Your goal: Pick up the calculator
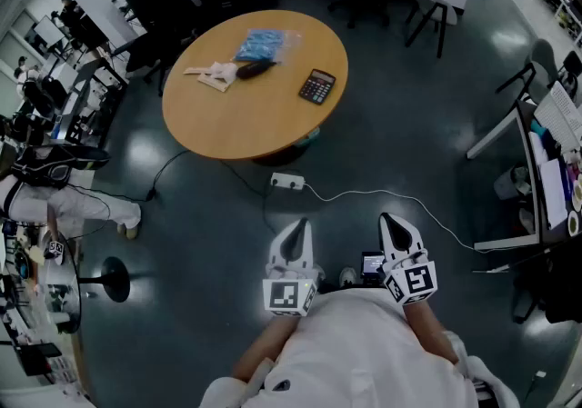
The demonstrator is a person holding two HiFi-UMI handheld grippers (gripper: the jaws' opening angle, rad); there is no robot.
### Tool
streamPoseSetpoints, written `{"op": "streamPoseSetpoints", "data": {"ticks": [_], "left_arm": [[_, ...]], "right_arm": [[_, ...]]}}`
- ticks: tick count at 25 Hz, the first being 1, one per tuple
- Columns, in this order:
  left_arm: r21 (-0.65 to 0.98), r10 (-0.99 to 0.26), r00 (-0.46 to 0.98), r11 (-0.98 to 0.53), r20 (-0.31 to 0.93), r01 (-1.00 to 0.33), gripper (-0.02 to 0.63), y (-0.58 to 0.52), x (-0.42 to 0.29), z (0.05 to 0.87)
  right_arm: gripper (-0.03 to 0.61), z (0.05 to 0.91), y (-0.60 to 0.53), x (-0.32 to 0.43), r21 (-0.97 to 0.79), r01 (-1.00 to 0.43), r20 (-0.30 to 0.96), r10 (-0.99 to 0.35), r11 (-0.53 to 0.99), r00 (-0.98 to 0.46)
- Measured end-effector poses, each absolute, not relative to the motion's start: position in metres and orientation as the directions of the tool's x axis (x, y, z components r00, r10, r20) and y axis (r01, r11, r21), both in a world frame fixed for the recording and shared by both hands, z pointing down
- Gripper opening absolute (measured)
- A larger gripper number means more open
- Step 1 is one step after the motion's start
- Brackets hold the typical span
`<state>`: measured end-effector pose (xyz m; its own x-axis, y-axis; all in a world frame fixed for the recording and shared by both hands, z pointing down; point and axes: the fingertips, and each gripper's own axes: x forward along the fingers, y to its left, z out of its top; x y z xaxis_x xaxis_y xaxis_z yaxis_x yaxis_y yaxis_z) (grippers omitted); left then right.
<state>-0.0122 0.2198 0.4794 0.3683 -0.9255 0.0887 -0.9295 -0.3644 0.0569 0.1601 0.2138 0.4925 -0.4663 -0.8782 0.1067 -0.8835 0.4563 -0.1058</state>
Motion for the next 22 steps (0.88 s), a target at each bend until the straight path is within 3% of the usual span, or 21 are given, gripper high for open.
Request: {"op": "streamPoseSetpoints", "data": {"ticks": [22], "left_arm": [[0.074, -0.933, 0.342, -0.335, 0.116, -0.939, 0.006, 0.219, 0.002, 0.492]], "right_arm": [[0.015, 0.5, 0.214, 0.18, -0.151, -0.871, 0.093, -0.87, 0.468, -0.484]]}}
